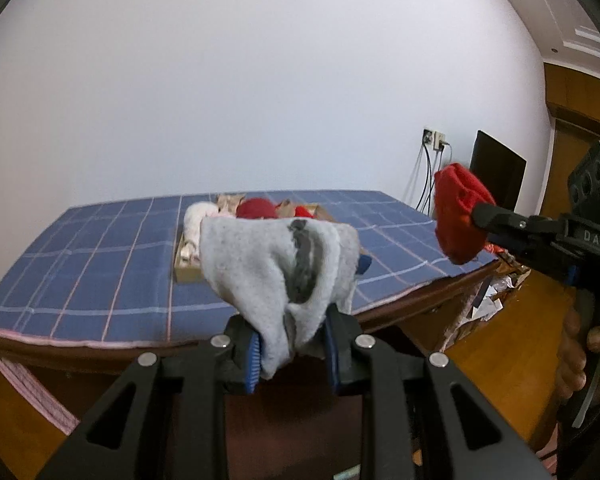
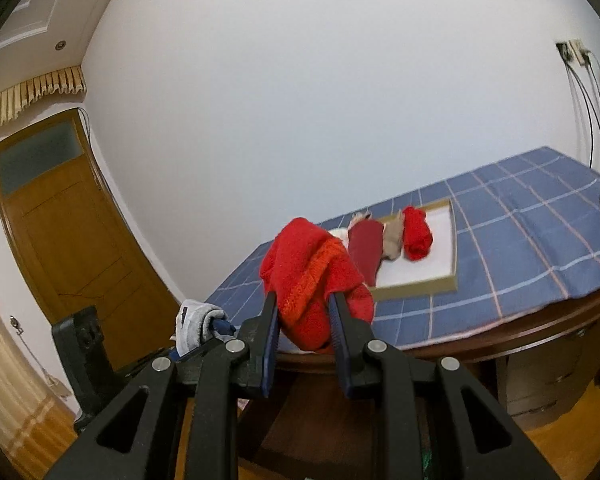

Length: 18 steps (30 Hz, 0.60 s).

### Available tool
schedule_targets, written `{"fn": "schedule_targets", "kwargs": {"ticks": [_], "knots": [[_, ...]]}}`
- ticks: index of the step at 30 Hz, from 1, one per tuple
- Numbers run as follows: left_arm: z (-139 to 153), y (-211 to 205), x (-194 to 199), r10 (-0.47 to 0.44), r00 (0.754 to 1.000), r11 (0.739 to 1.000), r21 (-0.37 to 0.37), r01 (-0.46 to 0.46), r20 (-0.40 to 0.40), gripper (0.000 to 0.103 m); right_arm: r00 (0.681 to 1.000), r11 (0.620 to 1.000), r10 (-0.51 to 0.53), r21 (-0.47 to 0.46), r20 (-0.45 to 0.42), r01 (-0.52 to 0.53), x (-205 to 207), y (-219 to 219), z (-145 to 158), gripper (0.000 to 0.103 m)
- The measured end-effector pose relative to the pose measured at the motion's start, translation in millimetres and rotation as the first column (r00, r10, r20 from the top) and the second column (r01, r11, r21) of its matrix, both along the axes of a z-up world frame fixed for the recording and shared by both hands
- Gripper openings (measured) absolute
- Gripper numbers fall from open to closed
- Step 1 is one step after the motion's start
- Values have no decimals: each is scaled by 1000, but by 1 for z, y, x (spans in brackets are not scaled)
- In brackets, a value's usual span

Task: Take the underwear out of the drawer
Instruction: 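Lift the white-grey sock and red knit garment up over the tray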

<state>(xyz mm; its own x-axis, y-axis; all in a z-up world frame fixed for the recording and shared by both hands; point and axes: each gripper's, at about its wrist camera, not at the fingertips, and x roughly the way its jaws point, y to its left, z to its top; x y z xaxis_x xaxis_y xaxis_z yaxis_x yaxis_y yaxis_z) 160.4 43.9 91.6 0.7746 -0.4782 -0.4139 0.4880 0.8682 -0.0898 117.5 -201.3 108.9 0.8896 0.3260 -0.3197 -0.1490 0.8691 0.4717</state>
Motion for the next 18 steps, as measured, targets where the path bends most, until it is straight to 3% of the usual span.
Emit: {"fn": "schedule_targets", "kwargs": {"ticks": [10, 18], "knots": [[9, -28, 38, -11, 1000, 1000, -26, 11, 10, 24, 994, 992, -104, -63, 33, 106, 30, -10, 7, 27], [6, -52, 67, -31, 1000, 999, -37, 31, -5, 24, 990, 989, -137, -58, 14, 138, 59, -24, 0, 27]]}}
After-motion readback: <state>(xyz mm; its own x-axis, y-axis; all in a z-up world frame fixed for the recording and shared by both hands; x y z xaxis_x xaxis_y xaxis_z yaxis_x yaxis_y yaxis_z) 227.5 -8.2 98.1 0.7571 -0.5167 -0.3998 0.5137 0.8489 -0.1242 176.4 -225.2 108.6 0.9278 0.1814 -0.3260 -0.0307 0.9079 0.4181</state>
